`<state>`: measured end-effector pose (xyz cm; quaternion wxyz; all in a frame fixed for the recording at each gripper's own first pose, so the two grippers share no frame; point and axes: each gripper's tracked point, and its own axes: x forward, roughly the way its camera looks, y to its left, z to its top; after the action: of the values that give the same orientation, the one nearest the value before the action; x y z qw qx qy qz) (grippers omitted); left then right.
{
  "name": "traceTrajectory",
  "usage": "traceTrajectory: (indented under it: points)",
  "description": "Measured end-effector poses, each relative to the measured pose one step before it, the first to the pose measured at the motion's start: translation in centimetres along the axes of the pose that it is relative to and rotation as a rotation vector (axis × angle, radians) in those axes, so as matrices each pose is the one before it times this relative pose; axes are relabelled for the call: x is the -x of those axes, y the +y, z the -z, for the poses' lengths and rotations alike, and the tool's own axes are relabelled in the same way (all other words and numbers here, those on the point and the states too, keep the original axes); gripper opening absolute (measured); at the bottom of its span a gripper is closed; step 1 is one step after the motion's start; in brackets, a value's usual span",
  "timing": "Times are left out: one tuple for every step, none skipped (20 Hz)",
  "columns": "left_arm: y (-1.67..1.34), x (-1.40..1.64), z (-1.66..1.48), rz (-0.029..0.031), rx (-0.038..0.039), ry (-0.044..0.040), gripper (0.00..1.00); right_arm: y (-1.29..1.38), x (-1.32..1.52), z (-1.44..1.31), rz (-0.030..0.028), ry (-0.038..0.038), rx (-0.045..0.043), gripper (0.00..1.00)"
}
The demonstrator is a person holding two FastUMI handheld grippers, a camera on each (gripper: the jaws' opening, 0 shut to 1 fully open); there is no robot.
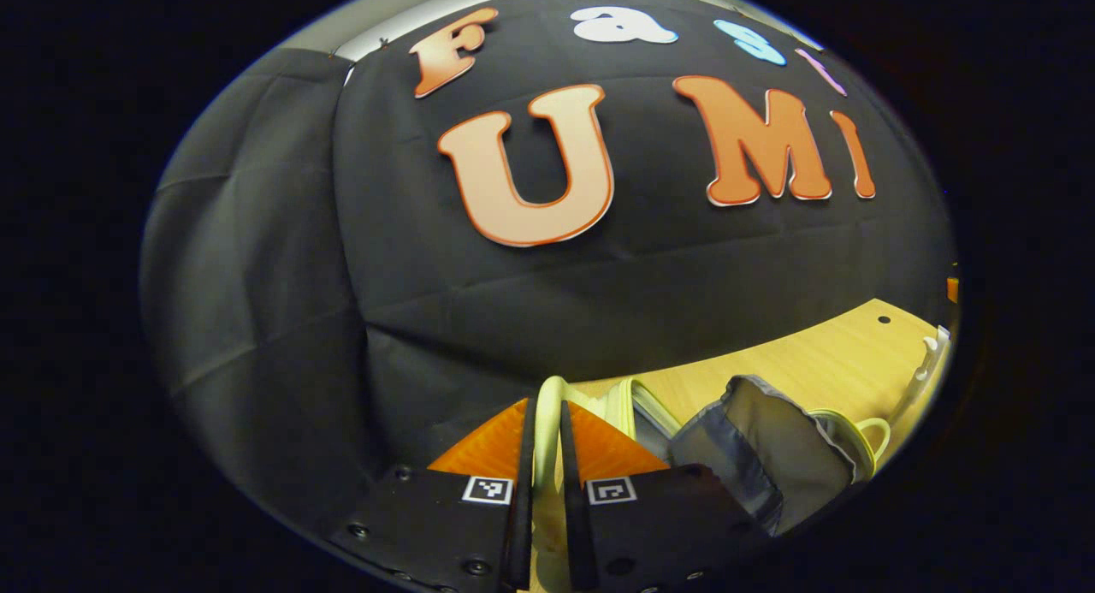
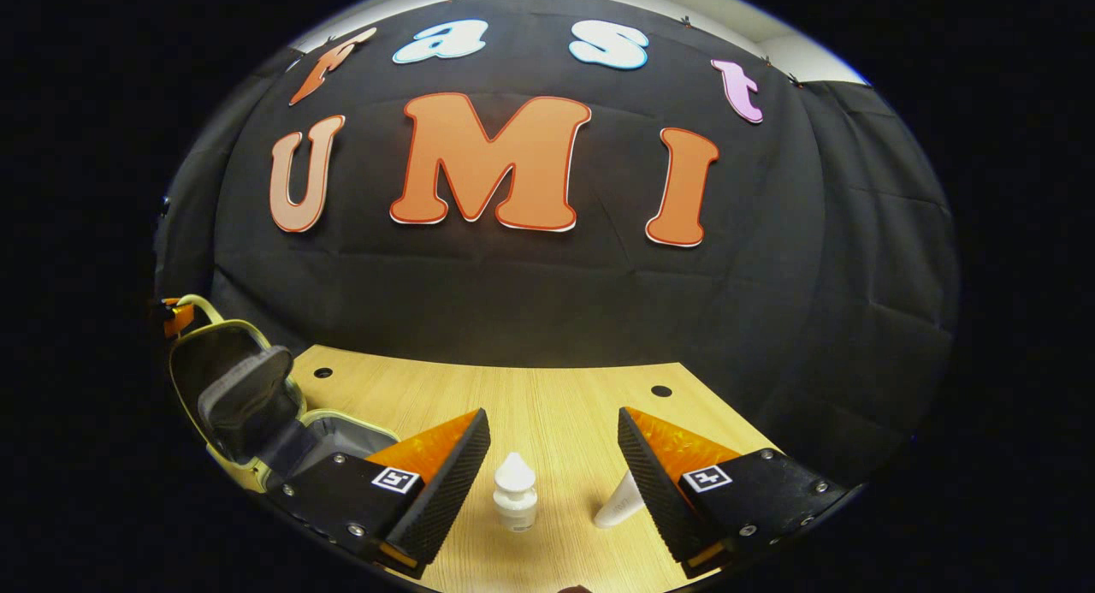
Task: First open the suitcase, pack the skin care products into it, and then close the suitcase.
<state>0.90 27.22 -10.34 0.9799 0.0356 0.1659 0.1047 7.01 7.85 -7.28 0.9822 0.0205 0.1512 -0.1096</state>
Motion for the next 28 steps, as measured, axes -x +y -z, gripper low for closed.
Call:
traceTrajectory:
  points:
    - [0.895,-0.313,0.824,-0.00671,0.00726,0.02073,0.17,0.088,0.09,-0.095,-0.0023,-0.00401,0.00607,0.96]
    - [0.874,-0.502,0.87,-0.0113,0.00875,0.01994,0.17,-0.008,0.028,0.04,0.00129,-0.0004,0.01262,0.96]
    - [0.634,-0.362,1.35,-0.0094,0.01468,0.02849,0.17,-0.1,-0.041,0.248,0.00327,0.00356,0.01192,0.96]
    - [0.758,-0.494,1.401,-0.02042,0.01596,0.03673,0.17,0.095,0.021,0.251,0.00108,0.00987,0.00323,0.95]
    - [0.634,-0.649,1.632,-0.01415,0.02051,0.04028,0.17,0.105,-0.016,0.195,0.00007,0.00659,-0.00295,0.95]
    - [0.639,-0.731,1.548,-0.01435,0.01729,0.03972,0.17,0.17,0.037,0.08,-0.00183,0.00492,-0.00266,0.96]
    - [0.572,-0.768,1.907,-0.00499,0.0221,0.04098,0.18,0.2,0.003,0.157,0.0008,0.00218,0.00393,0.96]
    - [0.198,-1.015,1.165,-0.00565,0.01853,0.03868,0.17,0.236,-0.007,0.127,-0.00422,0.00716,0.0072,0.96]
    - [-0.575,-1.174,1.113,-0.00091,0.01827,0.04035,0.18,0.191,-0.084,0.243,-0.00033,0.00474,0.00945,0.96]
    - [-0.195,-1.071,0.864,0.00278,0.01708,0.03294,0.18,0.153,0.04,0.086,-0.00312,0.00638,0.00794,0.96]
    - [0.033,-0.138,0.667,-0.00161,0.01554,0.02896,0.18,0.289,0.033,0.328,-0.00426,0.00715,0.00634,0.96]
    - [0.099,-0.46,0.67,-0.01051,0.01213,0.02475,0.18,0.305,0.024,0.334,-0.00649,0.00865,0.00686,0.96]
    - [0.257,-0.644,0.694,-0.01967,0.0167,0.02808,0.18,0.372,-0.035,0.35,-0.00575,0.00835,0.0076,0.96]
    - [-0.379,-0.565,0.88,-0.00374,0.01751,0.00581,0.23,0.228,0.15,0.444,-0.00413,0.01017,0.00783,0.96]
    - [-0.442,-0.286,-0.022,-0.00071,0.01658,-0.0047,0.23,0.288,-0.043,0.145,-0.00208,0.00529,0.00413,0.96]
    - [-0.19,-0.025,-0.224,0.00727,0.00927,-0.01964,0.23,0.041,0.047,0.188,0.0001,0.00392,-0.00023,0.96]
    - [-0.419,0.288,-0.71,0.01015,-0.00261,-0.02063,0.23,-0.009,0.123,0.198,-0.0022,-0.00022,-0.00284,0.96]
    - [-0.45,1.011,-0.821,0.00832,-0.00806,-0.0301,0.33,-0.03,0.161,0.211,0.00001,0.00085,0.00064,0.96]
    - [-0.831,0.741,-0.682,0.01592,-0.01164,-0.02257,0.41,-0.013,-0.035,0.29,-0.00129,0.00372,0.00079,0.96]
    - [-1.019,1.232,-0.771,0.0065,-0.01834,-0.03301,0.53,0.001,0.042,0.176,-0.00241,0.00478,0.00001,0.96]
    - [-1.068,0.888,-1.213,0.01539,-0.01694,-0.03177,0.59,-0.07,-0.071,0.068,-0.00243,-0.00136,-0.00071,0.96]
    - [-1.151,1.314,-1.26,0.01405,-0.0237,-0.03572,0.66,-0.199,-0.019,-0.156,0.00005,-0.00698,0.00067,0.96]
    - [-1.082,1.007,-1.327,0.01259,-0.02446,-0.03673,0.71,-0.365,0.119,-0.08,0.00328,-0.01214,0.00129,0.96]
    - [-1.478,1.03,-1.174,0.01064,-0.02875,-0.03402,0.83,-0.371,0.007,-0.18,-0.00019,-0.01054,0.00038,0.96]
    - [-1.612,0.96,-1.227,0.0148,-0.02551,-0.03504,0.89,-0.509,-0.092,-0.058,0.00302,-0.00953,-0.0009,0.96]
    - [-1.86,0.954,-1.203,0.02157,-0.02804,-0.02939,0.93,-0.459,-0.115,-0.149,-0.00244,-0.01312,-0.00376,0.96]
    - [-1.734,1.085,-1.371,0.01701,-0.02616,-0.03603,0.93,-0.653,-0.127,-0.171,0.00307,-0.01492,-0.00181,0.96]
    - [-2.072,0.965,-1.312,0.02393,-0.02564,-0.03014,0.96,-0.446,-0.208,-0.169,-0.00327,-0.0145,-0.00344,0.96]
